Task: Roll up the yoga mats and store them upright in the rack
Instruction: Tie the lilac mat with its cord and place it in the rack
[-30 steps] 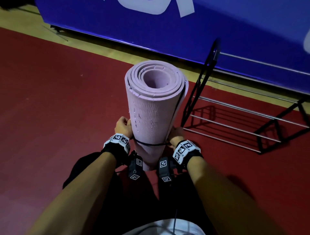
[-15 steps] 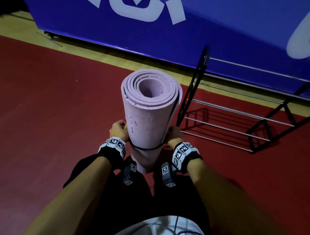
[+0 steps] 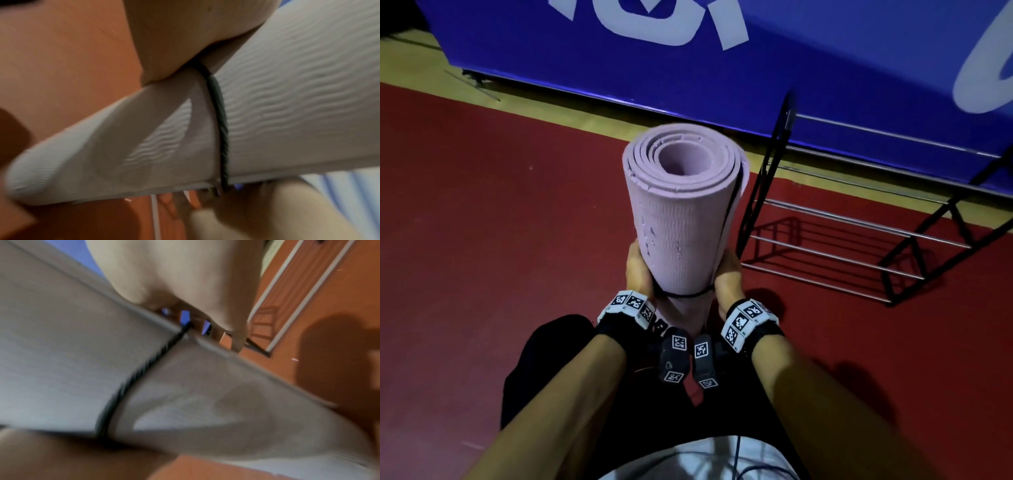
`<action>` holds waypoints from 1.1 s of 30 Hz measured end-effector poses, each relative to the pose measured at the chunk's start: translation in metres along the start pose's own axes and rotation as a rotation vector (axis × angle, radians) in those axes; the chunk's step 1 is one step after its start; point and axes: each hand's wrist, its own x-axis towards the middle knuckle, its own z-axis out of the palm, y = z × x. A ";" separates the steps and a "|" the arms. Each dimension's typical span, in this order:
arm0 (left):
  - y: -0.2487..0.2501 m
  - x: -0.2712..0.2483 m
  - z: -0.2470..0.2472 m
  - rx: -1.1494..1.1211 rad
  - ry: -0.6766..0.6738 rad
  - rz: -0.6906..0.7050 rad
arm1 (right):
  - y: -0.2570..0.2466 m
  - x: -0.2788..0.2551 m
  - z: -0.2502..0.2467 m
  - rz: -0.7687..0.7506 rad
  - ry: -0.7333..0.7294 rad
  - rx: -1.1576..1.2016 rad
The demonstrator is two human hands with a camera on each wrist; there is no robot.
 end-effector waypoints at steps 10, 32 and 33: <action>0.051 -0.016 0.065 0.149 0.036 0.206 | -0.132 -0.031 -0.019 0.058 -0.043 0.062; 0.178 -0.069 0.198 0.344 -0.558 0.663 | -0.361 -0.078 -0.096 -0.540 -0.034 -0.109; 0.189 -0.071 0.212 0.361 -0.577 0.682 | -0.375 -0.076 -0.101 -0.547 -0.040 -0.118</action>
